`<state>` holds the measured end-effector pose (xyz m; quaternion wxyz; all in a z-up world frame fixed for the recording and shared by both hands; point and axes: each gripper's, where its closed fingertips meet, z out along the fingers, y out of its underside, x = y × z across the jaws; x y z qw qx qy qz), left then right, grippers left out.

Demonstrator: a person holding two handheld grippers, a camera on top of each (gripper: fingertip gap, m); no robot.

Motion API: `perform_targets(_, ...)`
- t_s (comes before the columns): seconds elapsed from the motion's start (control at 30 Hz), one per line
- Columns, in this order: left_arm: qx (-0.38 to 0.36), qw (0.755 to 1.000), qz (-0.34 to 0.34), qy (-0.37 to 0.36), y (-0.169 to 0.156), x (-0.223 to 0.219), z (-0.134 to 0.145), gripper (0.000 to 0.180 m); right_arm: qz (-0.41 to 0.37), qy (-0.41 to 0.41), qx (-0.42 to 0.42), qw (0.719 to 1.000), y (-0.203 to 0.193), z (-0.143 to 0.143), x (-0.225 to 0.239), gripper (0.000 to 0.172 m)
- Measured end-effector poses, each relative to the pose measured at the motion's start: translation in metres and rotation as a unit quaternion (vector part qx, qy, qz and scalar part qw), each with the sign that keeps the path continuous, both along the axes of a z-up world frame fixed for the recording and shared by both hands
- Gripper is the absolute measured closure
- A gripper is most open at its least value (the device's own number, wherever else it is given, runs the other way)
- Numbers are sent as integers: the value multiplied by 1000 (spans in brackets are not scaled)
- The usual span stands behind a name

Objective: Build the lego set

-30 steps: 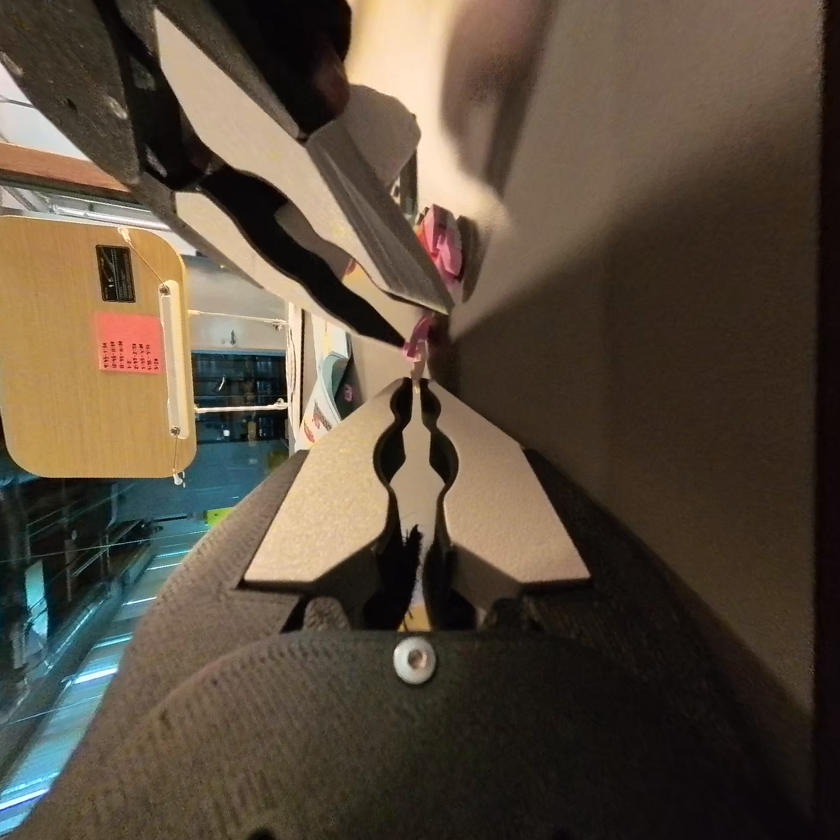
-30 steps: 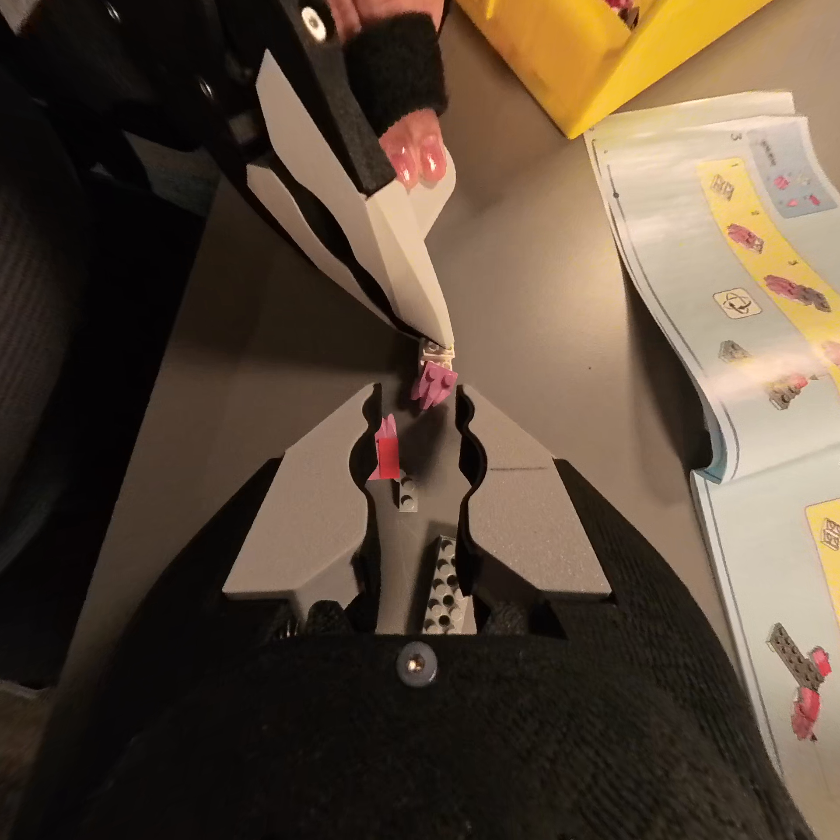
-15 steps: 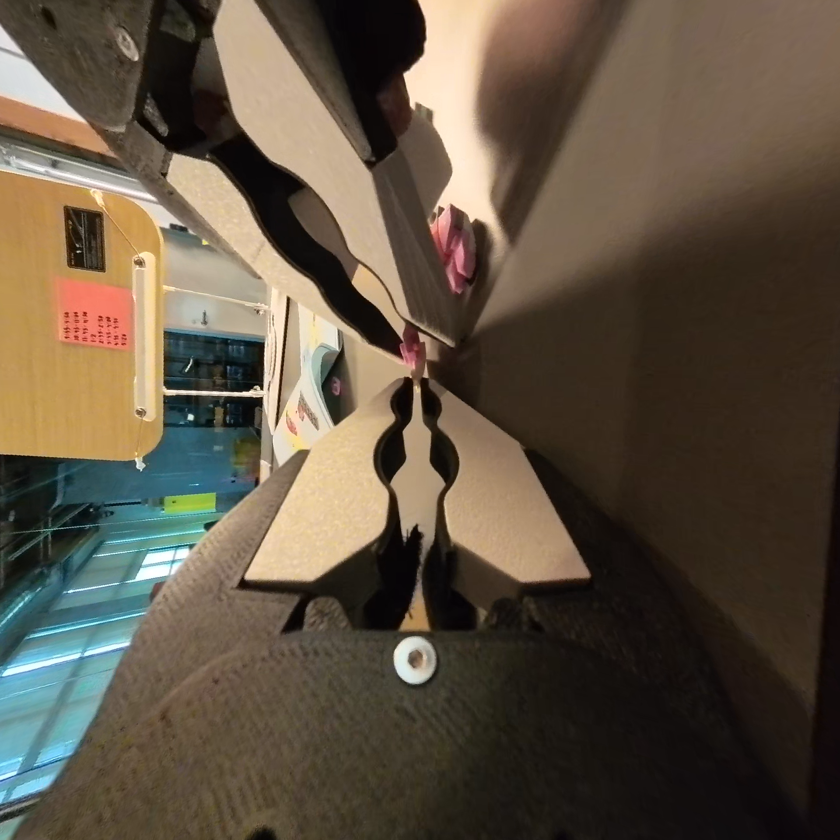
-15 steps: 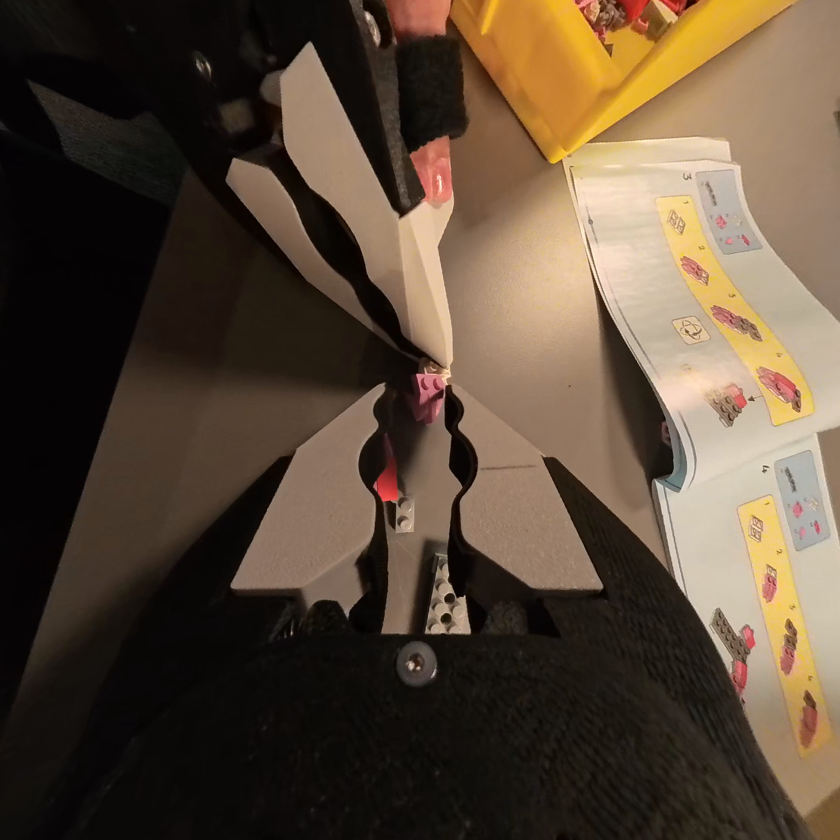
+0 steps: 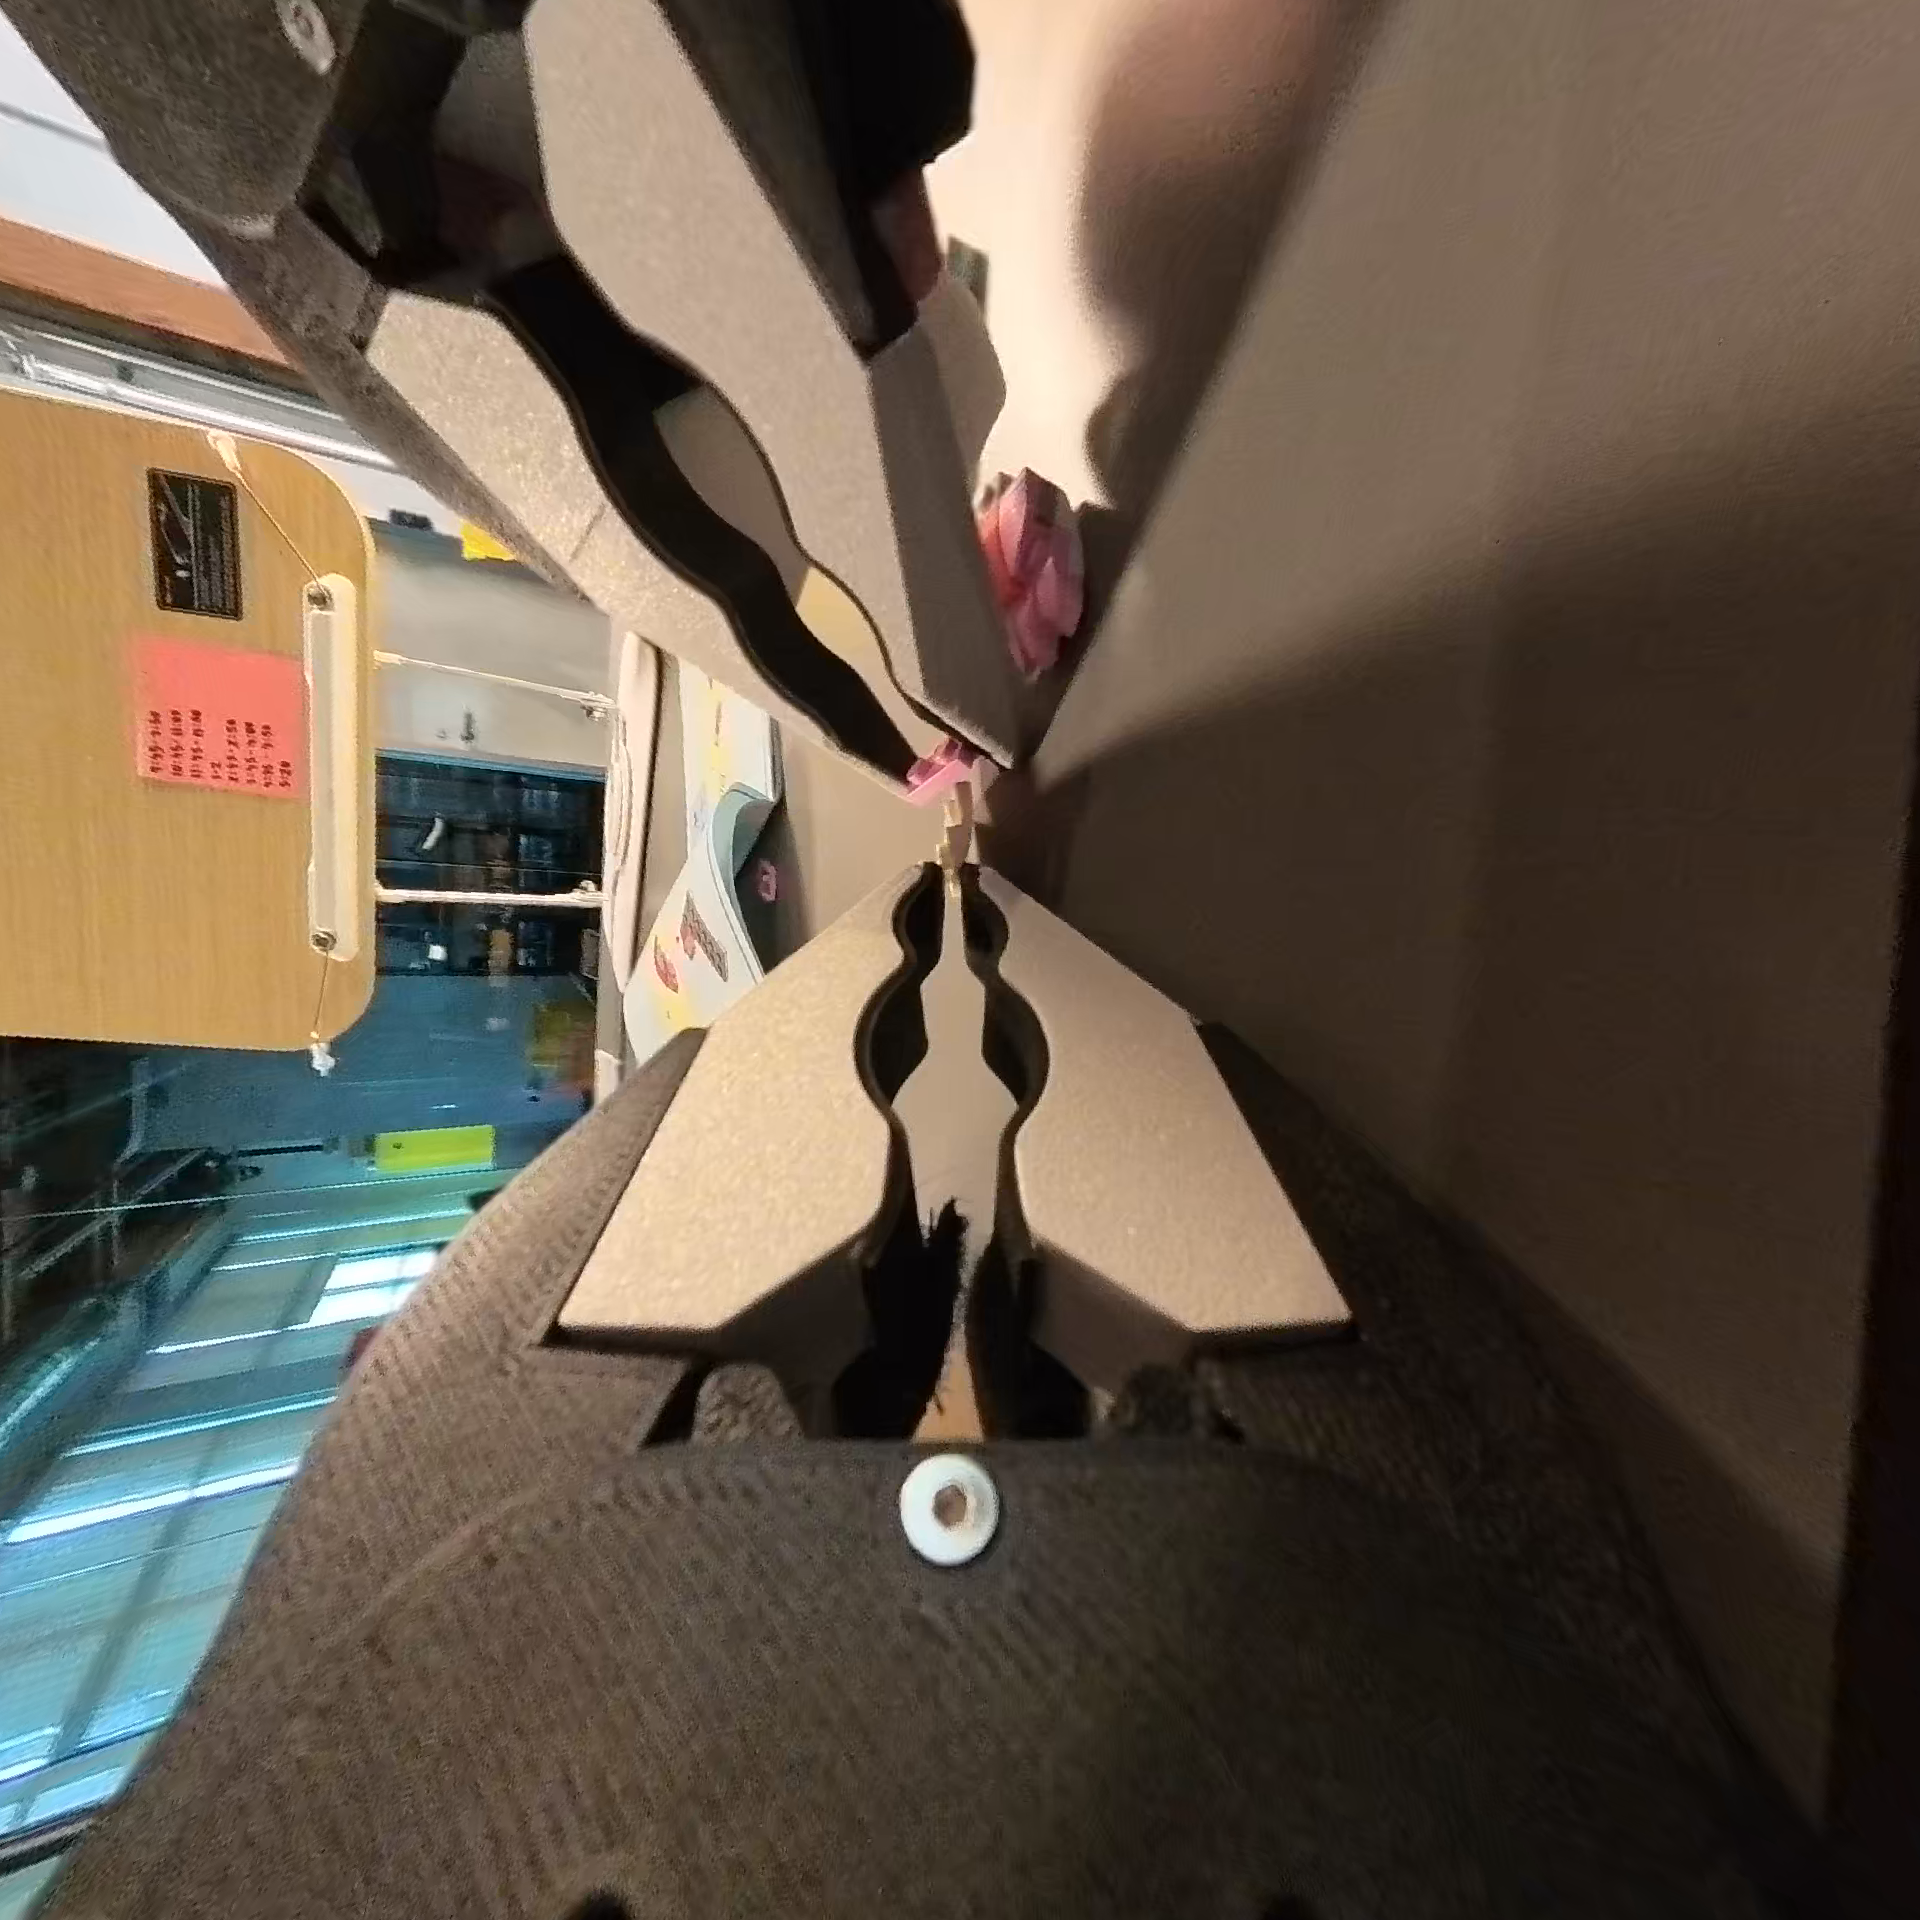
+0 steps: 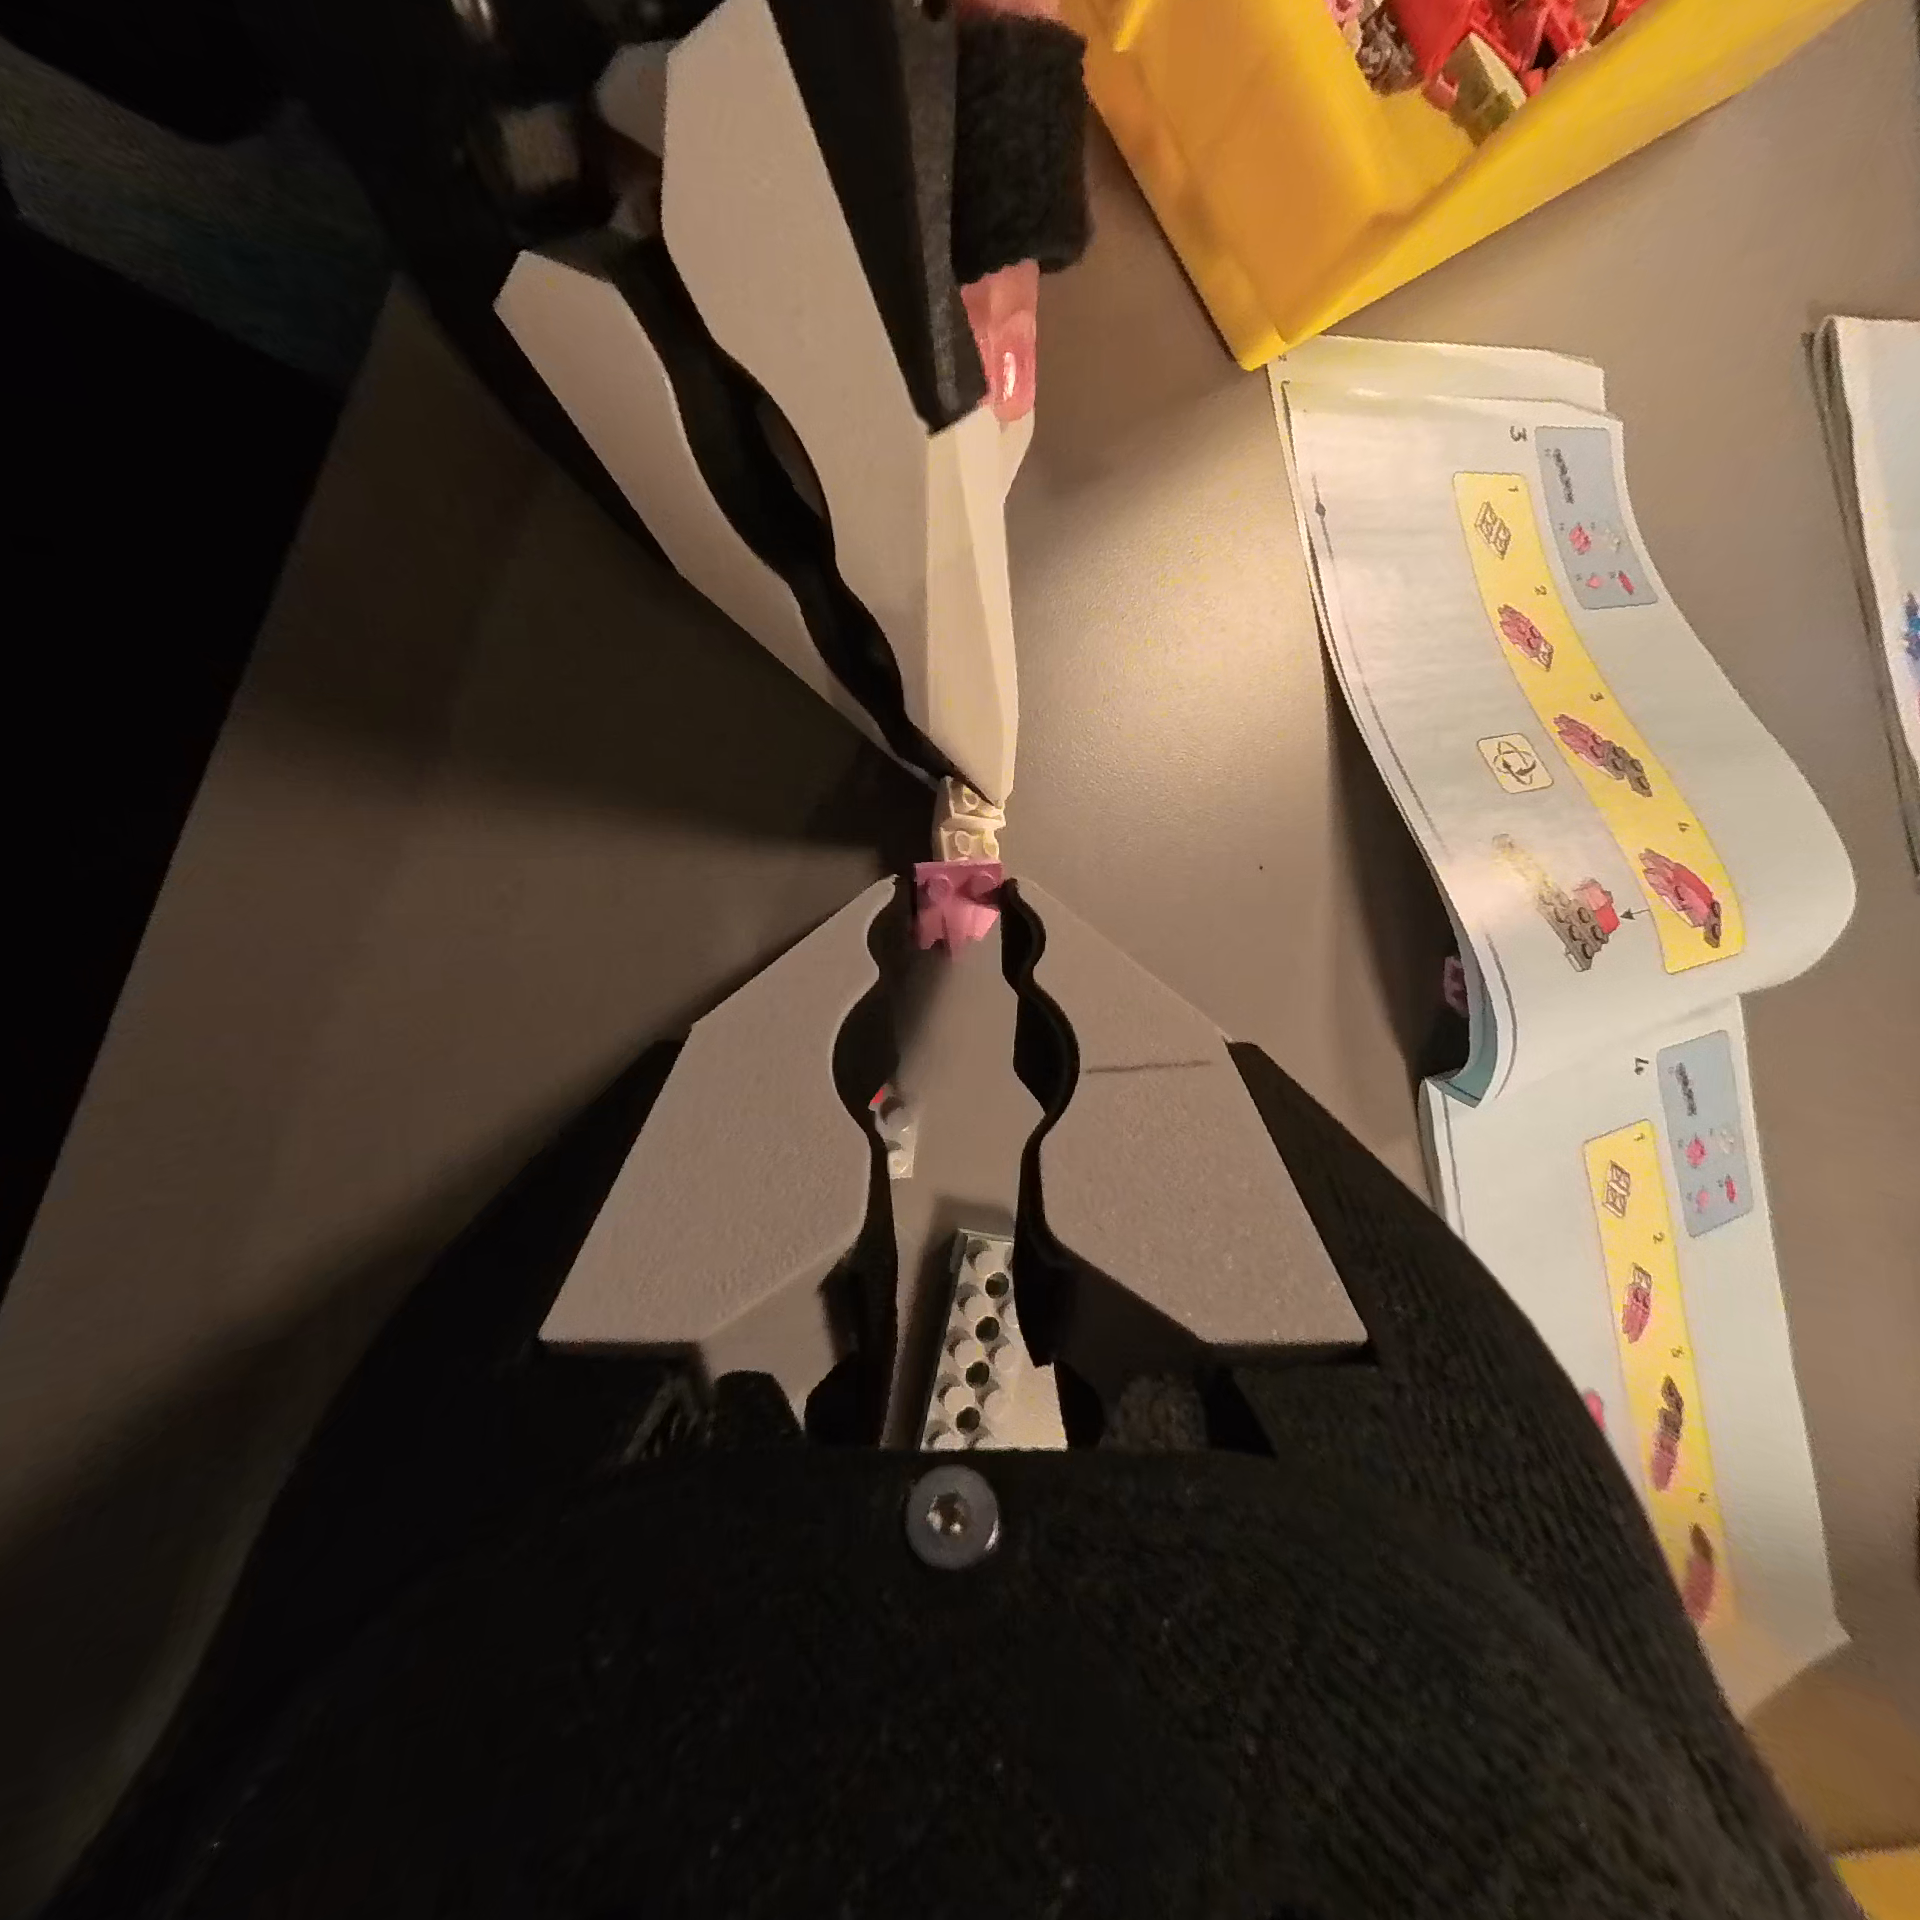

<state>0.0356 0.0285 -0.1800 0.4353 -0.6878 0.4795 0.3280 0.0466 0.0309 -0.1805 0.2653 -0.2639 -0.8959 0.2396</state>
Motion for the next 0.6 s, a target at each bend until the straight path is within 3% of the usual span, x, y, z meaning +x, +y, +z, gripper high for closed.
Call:
perform_targets(0.2,17,998,-26,52,0,5,1,178,-6,-44,-67,997,-4,2,-1,157)
perform_targets(0.6,20,998,-36,57,0,7,1,178,-13,-100,-111,989,-4,-3,0,153)
